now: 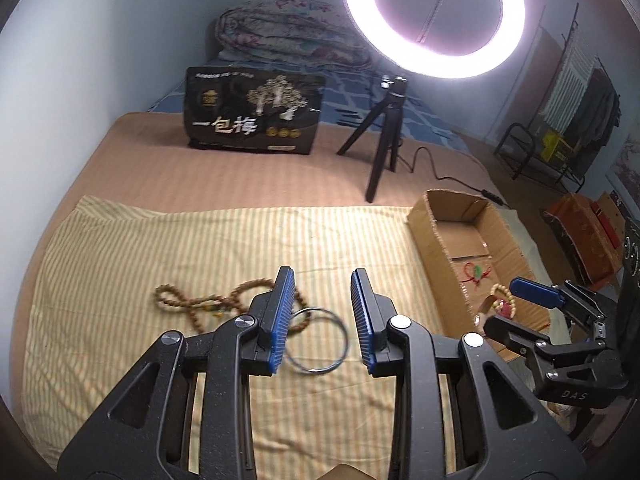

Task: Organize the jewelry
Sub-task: 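Move both tools back toward the brown bead necklace and dark bangle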

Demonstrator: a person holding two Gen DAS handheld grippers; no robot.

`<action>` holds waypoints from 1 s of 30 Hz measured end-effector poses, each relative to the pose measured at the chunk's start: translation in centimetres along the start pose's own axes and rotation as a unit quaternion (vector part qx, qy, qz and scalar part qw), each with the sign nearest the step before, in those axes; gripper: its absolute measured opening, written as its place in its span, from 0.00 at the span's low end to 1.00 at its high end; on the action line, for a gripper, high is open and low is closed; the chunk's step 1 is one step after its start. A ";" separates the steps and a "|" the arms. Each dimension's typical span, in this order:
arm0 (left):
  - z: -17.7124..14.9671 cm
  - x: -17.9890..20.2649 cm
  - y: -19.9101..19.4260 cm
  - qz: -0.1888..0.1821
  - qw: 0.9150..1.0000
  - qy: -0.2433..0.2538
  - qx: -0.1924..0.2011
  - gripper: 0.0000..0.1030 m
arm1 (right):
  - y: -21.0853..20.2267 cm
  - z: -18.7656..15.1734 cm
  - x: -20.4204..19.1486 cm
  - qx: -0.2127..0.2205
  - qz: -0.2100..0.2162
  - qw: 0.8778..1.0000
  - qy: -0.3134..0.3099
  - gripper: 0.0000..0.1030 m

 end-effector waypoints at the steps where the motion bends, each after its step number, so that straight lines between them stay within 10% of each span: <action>1: -0.1 -0.4 0.0 0.002 1.000 -0.002 -0.001 0.28 | 0.2 -0.1 -0.4 -0.003 0.004 1.000 -0.005 0.65; 25: -2.4 -8.5 3.7 0.023 0.997 -0.025 -0.073 0.28 | 6.5 -3.1 -6.4 -0.088 0.038 0.991 -0.095 0.65; 30: -2.4 -9.2 4.5 0.024 0.996 -0.027 -0.080 0.28 | 7.8 -2.9 -6.2 -0.104 0.026 0.990 -0.097 0.46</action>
Point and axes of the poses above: each gripper's, at about its wrist camera, not at the fingertips, and y roughly the way its jaws point, x to its right, z to its top, the point moved 2 cm from there along y, roughly the way its jaws point, and after that the axes turned 11 degrees about -x, right-handed, at the moved point
